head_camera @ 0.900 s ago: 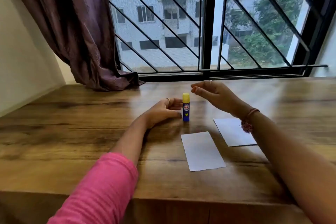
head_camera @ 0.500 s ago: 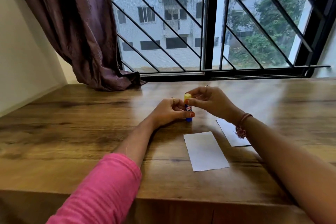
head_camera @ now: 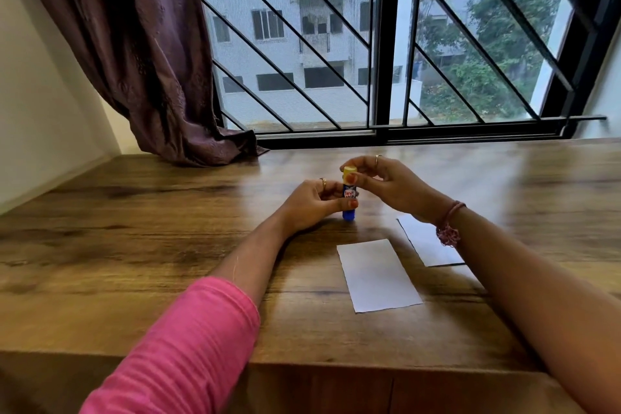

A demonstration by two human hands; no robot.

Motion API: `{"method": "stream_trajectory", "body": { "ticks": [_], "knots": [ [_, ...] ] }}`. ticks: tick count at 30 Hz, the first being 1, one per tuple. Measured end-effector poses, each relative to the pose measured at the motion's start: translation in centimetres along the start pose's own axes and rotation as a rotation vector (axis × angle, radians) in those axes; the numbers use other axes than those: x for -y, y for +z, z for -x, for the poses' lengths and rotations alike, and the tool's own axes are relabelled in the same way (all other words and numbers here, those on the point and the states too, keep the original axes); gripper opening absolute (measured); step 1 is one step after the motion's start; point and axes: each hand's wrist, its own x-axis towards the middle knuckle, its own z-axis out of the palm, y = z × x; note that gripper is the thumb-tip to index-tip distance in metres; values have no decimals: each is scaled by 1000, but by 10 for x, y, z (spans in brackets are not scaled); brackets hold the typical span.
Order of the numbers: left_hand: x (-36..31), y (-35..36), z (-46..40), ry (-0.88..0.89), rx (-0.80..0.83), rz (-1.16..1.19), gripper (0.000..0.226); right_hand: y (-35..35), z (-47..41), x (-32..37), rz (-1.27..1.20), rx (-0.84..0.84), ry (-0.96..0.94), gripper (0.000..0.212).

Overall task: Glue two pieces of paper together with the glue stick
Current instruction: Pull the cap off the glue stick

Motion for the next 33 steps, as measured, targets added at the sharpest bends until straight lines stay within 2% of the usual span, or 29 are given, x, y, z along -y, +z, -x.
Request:
{"method": "stream_trajectory", "body": {
  "ticks": [4,8,13,18,24,27,30,33],
  "knots": [
    [0,1,1,22,-37,3,25,4,0,2,-31,-65,48,32],
    [-3,2,2,31,-48,-5,29,7,-3,4,103,-200,49,29],
    [-6,3,2,11,-48,-32,24,7,-3,5,19,-238,41,29],
    [-3,1,2,-9,-27,-16,23,-5,-3,16,-198,-213,2,29],
    [-1,0,0,-27,-121,32,31,-21,2,12,-370,-265,59,37],
    [0,-4,0,-22,-227,123,29,-21,4,4,-294,-232,116,39],
    [2,-10,-2,-29,-342,189,27,-14,5,-1,-108,-168,164,34],
    [5,-16,-4,-48,-434,238,31,-2,5,-3,45,-77,162,38]
  ]
}}
